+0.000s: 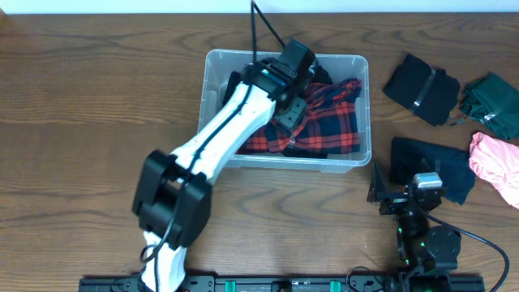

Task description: Pack container

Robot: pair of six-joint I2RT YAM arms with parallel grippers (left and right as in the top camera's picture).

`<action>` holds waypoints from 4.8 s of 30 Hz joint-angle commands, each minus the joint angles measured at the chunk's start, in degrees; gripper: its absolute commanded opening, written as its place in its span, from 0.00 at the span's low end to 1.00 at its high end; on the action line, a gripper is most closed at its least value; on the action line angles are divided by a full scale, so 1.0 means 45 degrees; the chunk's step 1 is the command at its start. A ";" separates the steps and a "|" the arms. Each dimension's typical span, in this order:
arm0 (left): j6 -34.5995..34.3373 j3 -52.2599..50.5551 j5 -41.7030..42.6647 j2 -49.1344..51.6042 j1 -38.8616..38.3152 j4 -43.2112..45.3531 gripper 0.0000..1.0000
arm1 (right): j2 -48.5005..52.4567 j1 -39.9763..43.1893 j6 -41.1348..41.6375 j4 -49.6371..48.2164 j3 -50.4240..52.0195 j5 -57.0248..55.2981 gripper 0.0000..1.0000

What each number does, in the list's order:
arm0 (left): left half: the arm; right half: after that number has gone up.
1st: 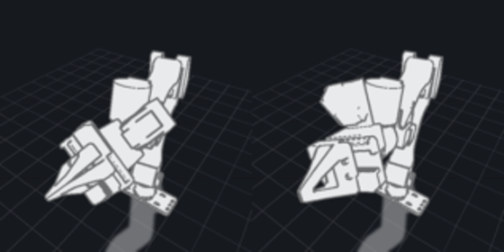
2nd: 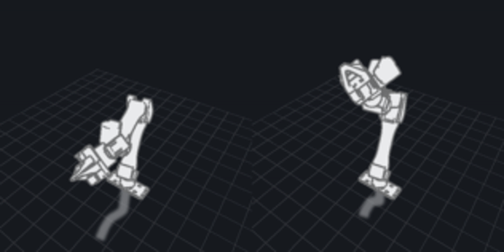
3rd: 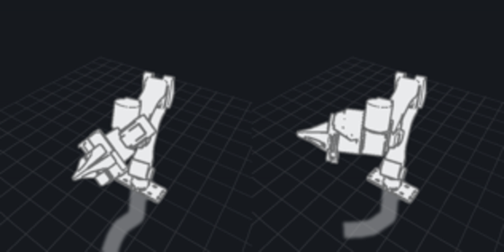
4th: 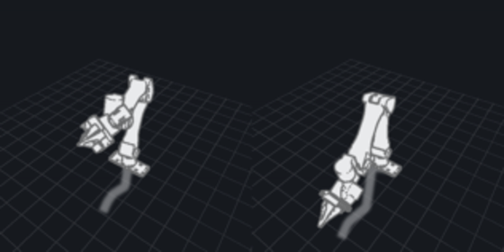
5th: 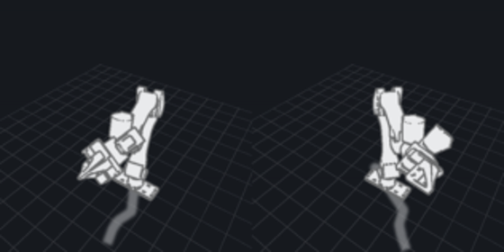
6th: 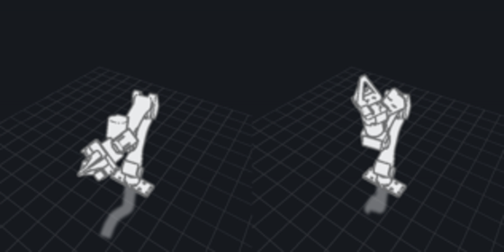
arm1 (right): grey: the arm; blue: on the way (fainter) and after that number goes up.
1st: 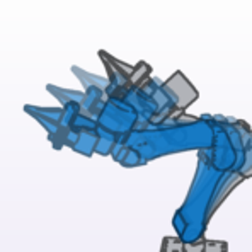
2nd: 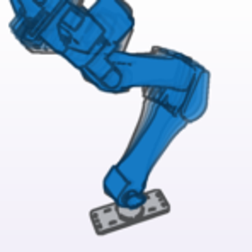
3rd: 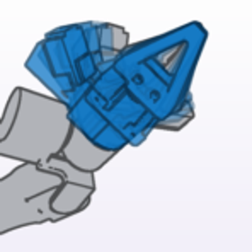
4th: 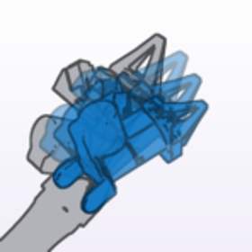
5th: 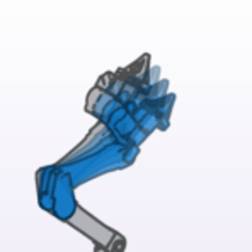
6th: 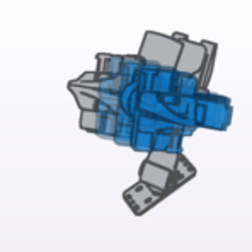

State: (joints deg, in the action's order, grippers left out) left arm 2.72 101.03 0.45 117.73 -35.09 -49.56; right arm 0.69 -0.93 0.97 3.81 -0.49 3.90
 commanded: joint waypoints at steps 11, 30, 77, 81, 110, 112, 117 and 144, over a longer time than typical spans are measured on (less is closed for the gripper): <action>-0.0612 0.0170 0.0063 0.0797 0.0228 0.0117 0.63 | -0.0068 0.0024 -0.0141 0.0024 0.0039 -0.0005 0.99; -0.0578 0.0355 -0.0010 -0.4575 0.4813 -0.1744 0.88 | -0.0068 0.0024 -0.0141 0.0024 0.0039 -0.0005 0.99; -0.0962 0.0350 0.0131 -0.4789 1.0234 -0.2273 0.98 | 1.4819 0.2973 -0.0238 0.7830 -1.6087 0.2147 0.99; -0.0962 0.0350 0.0131 -0.4789 1.0234 -0.2273 0.98 | 1.6194 0.3565 -0.0325 0.7757 -1.6801 0.2147 0.99; -0.0962 0.0350 0.0131 -0.4789 1.0234 -0.2273 0.98 | 2.4140 0.6528 -0.0928 0.4804 -1.6796 0.4983 0.86; -0.0962 0.0350 0.0131 -0.4789 1.0234 -0.2273 0.98 | 2.4460 0.6528 -0.0568 0.4532 -1.6796 0.4974 0.83; -0.0962 0.0350 0.0131 -0.4789 1.0234 -0.2273 0.98 | 2.5135 0.6538 0.0287 0.4192 -1.6796 0.4410 0.82; -0.0962 0.0350 0.0131 -0.4789 1.0234 -0.2273 0.98 | 2.5956 0.6426 0.1307 0.2327 -1.6801 0.5416 0.01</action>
State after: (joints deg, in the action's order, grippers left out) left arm -1.50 101.91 1.13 96.44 10.79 -59.66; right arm 120.22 28.10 5.69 13.72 -76.38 27.27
